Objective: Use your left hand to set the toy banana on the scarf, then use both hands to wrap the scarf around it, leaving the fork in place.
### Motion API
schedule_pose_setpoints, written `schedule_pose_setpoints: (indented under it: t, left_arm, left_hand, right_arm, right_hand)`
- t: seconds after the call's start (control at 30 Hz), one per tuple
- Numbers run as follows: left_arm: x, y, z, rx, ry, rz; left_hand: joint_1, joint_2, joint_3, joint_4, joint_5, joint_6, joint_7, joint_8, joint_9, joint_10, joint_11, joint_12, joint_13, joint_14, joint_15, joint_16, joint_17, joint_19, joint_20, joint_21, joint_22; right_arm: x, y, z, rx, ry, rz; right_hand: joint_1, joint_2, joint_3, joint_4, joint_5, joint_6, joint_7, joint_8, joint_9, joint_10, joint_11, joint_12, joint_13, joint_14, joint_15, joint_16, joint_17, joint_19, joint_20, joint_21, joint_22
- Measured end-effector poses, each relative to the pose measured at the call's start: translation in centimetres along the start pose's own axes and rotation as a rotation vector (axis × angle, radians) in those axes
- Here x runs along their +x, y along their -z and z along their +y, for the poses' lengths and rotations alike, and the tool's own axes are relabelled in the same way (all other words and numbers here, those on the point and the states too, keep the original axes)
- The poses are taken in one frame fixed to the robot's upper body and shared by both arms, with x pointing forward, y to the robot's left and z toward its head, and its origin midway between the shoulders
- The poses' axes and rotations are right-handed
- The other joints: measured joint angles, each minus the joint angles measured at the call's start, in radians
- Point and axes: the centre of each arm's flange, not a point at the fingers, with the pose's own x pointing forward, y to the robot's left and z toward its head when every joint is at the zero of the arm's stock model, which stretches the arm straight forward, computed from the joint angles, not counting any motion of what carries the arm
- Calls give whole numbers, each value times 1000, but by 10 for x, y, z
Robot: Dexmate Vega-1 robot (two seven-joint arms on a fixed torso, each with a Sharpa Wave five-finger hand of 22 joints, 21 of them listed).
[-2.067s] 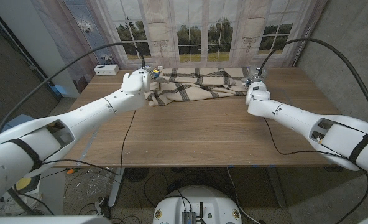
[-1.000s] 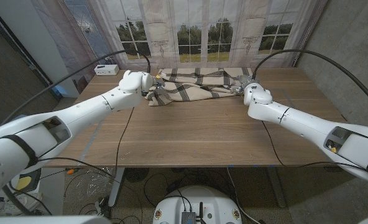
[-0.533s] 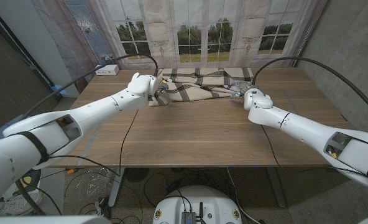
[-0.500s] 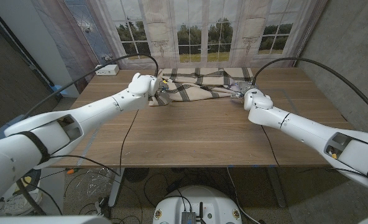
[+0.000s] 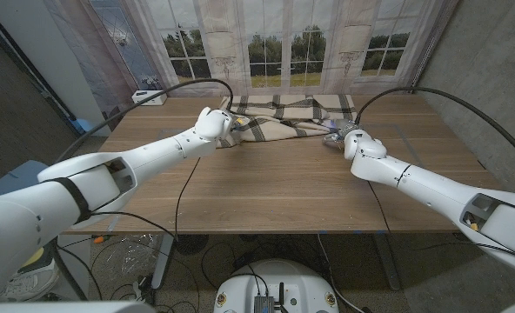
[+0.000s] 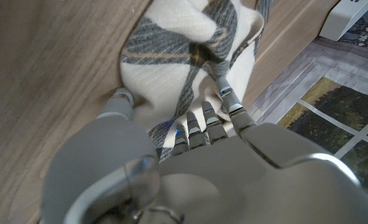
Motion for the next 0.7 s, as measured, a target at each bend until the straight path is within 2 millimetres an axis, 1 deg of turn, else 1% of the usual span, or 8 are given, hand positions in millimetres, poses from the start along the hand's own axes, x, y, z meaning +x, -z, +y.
schedule_pose_setpoints:
  t: [0.1, 0.17, 0.23, 0.33, 0.4, 0.47, 0.57, 0.7]
  left_arm:
    - [6, -5, -1, 17, 1, 5]
    - [10, -10, -2, 30, -3, -1]
    - [13, -12, -3, 38, 0, 2]
    - [19, -16, -4, 45, -4, 1]
    - [20, -17, -5, 49, -5, -1]
    - [22, -20, -4, 55, -17, -5]
    - [22, -21, -5, 63, -34, -13]
    - [19, -20, -7, 59, -58, -32]
  left_hand:
    - [75, 44, 25, -26, -5, 60, 3, 15, 2, 76, -15, 21, 0, 73, -22, 12, 0, 64, -4, 8, 2]
    - [149, 81, 65, -35, 0, 125, 3, 26, 2, 147, -29, 37, 0, 139, -37, 24, 1, 108, -16, 14, 3]
    - [238, 110, 125, -40, 13, 206, 3, 37, 4, 227, -42, 49, -6, 221, -42, 33, 3, 151, -38, 31, 6]
    - [343, 146, 225, -35, 25, 347, -2, 59, 6, 345, -69, 77, -6, 338, -48, 48, 7, 205, -82, 67, 13]
    - [396, 159, 289, -24, 25, 457, -9, 78, 8, 440, -85, 100, 1, 413, -55, 61, 14, 232, -108, 102, 20]
    - [426, 165, 338, -5, 23, 545, -9, 93, 8, 525, -89, 119, 8, 494, -63, 82, 22, 253, -129, 142, 26]
    - [434, 164, 373, 21, 7, 564, -4, 122, 8, 597, -80, 140, 24, 587, -84, 112, 36, 271, -147, 193, 31]
    - [440, 160, 386, 34, -1, 599, 10, 138, 9, 644, -65, 173, 69, 673, -107, 156, 59, 272, -148, 244, 35]
  right_arm:
    - [-1, 1, 1, 2, 1, -2]
    - [-2, 3, 2, 4, 1, -1]
    - [-2, 3, 1, 5, 3, -4]
    - [-3, 3, 2, 6, 5, -7]
    - [-3, 3, 2, 6, 6, -9]
    - [-2, 2, 2, 4, 8, -14]
    - [0, 0, 3, -1, 15, -21]
    - [6, -6, 4, -15, 35, -33]
  right_hand:
    - [4, 4, -1, -1, 0, 0, 0, 4, 0, 0, 0, 0, 0, 0, 0, 0, 0, 0, 0, 0, 0]
    - [4, 4, -4, -4, 0, 0, 0, 4, 0, 0, 0, 0, 0, 0, 0, 0, -1, 0, 0, 0, 0]
    - [4, 4, -4, -4, 0, 0, 0, 4, 0, 0, 0, 2, 0, 0, 0, 8, -5, 0, 0, -4, 0]
    - [38, 38, 10, -18, 4, 4, 4, 4, -5, 0, 0, 4, -7, 0, 0, 8, -12, 4, -4, -9, 0]
    - [64, 63, 27, -35, 4, 6, 6, 4, -5, 0, 0, 4, -9, -4, -4, 8, -21, 8, -8, -17, -3]
    - [85, 60, 38, -46, 2, 6, 6, 4, -5, 0, 0, 4, -14, -15, -15, 8, -29, 11, -19, -19, -5]
    - [117, 62, 53, -54, -8, 5, 5, 4, -5, -26, 0, 0, -18, -42, -23, -1, -46, 17, -27, -26, -5]
    - [132, 58, 54, -54, -21, -37, 8, -5, -5, -69, 0, -9, -23, -72, -21, -5, -66, 22, -43, -38, -4]
